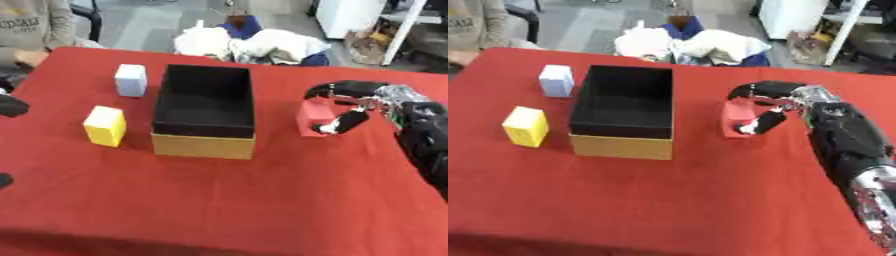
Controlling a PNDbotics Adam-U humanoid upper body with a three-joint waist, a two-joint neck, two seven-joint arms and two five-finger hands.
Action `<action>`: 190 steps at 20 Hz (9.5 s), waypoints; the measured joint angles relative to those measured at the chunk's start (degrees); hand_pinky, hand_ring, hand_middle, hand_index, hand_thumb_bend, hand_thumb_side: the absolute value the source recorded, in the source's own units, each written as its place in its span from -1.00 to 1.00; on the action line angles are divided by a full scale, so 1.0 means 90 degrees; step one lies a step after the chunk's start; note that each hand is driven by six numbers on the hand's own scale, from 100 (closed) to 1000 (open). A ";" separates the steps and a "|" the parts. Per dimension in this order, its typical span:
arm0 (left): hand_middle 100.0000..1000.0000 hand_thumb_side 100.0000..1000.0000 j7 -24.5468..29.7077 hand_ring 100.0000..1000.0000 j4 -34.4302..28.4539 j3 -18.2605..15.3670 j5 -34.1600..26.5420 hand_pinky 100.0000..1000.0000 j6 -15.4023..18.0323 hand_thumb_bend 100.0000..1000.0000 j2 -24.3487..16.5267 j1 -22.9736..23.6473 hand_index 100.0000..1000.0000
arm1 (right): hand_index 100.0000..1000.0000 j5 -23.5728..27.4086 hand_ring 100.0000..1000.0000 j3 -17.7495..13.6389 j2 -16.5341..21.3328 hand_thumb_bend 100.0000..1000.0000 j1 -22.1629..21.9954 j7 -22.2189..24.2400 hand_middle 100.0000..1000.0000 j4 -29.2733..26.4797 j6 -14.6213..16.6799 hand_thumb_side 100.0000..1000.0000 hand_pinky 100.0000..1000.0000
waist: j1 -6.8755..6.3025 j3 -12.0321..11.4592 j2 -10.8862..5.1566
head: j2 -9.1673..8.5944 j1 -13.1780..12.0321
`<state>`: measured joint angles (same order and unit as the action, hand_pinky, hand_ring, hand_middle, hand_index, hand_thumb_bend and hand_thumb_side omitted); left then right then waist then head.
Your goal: Pick up objects on the table and place them in the box.
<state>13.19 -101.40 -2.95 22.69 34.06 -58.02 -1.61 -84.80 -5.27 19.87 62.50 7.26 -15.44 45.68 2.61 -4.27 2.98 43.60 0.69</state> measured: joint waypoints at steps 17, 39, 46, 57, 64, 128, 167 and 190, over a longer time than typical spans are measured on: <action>0.64 0.29 0.0013 0.48 -0.0032 0.0021 -0.0008 0.42 -0.0013 -0.30 0.0000 0.0000 0.88 | 0.85 -0.0119 0.10 -0.0044 0.0012 -0.64 -0.0002 -0.0429 -0.16 0.0033 -0.0093 -0.49 0.41 | 0.0001 -0.0020 0.0000 | -0.0019 -0.0001; 0.64 0.22 0.0018 0.48 -0.0036 0.0028 -0.0115 0.42 -0.0019 -0.28 0.0000 -0.0042 0.88 | 0.68 0.0918 0.02 -0.0355 -0.0314 -0.74 0.0555 -0.0063 -0.29 -0.0960 0.0496 -0.83 0.40 | -0.0001 -0.0121 -0.0093 | -0.0017 0.0055; 0.64 0.20 0.0031 0.48 -0.0057 0.0063 -0.0177 0.42 -0.0007 -0.27 -0.0002 -0.0173 0.88 | 0.69 0.1294 0.04 -0.0351 -0.0761 -0.78 0.0804 0.0355 -0.28 -0.1332 0.0666 -0.83 0.41 | -0.0001 -0.0283 -0.0092 | -0.0018 0.0162; 0.64 0.20 0.0055 0.48 -0.0071 0.0069 -0.0231 0.42 0.0009 -0.27 -0.0002 -0.0290 0.88 | 0.79 0.1079 0.17 -0.0269 -0.1566 -0.75 0.0615 0.0894 -0.08 -0.1463 0.0582 -0.39 0.45 | -0.0022 -0.0437 -0.0052 | -0.0031 0.0276; 0.64 0.22 0.0080 0.48 -0.0064 0.0072 -0.0231 0.41 0.0019 -0.27 -0.0002 -0.0316 0.88 | 1.00 0.0365 0.77 -0.0146 -0.1731 -0.09 0.0522 0.0737 0.94 -0.1678 0.0629 0.64 0.63 | -0.0038 -0.0433 -0.0045 | -0.0034 0.0272; 0.44 0.76 -0.0421 0.34 0.4343 0.1244 0.2401 0.33 0.1487 0.03 0.1141 -0.3152 0.71 | 0.88 1.0255 0.38 -0.0942 0.1135 -1.00 -0.1237 0.2773 0.48 -0.5622 -0.1277 -0.92 0.58 | -0.0027 0.1057 0.0186 | -0.0094 -0.0845; 0.13 0.70 -0.0339 0.10 0.5230 0.1214 0.3506 0.27 0.1588 -0.12 0.1583 -0.3732 0.56 | 0.88 1.0332 0.37 -0.1002 0.1081 -1.00 -0.1371 0.2866 0.47 -0.5609 -0.1370 -0.63 0.59 | 0.0019 0.1188 0.0264 | -0.0323 -0.1130; -0.50 -0.56 -0.0566 -0.52 0.4985 0.1279 0.3038 -0.08 0.1589 -0.24 0.1693 -0.3720 0.38 | 0.88 1.0362 0.37 -0.1063 0.1074 -1.00 -0.1431 0.2891 0.45 -0.5575 -0.1395 -0.35 0.59 | 0.0002 0.1184 0.0279 | -0.0324 -0.1112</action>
<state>8.09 -56.54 8.57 50.03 48.37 -42.78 -35.10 8.47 -14.83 29.53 49.62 33.27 -65.61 33.12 2.63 6.38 5.49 40.69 -9.32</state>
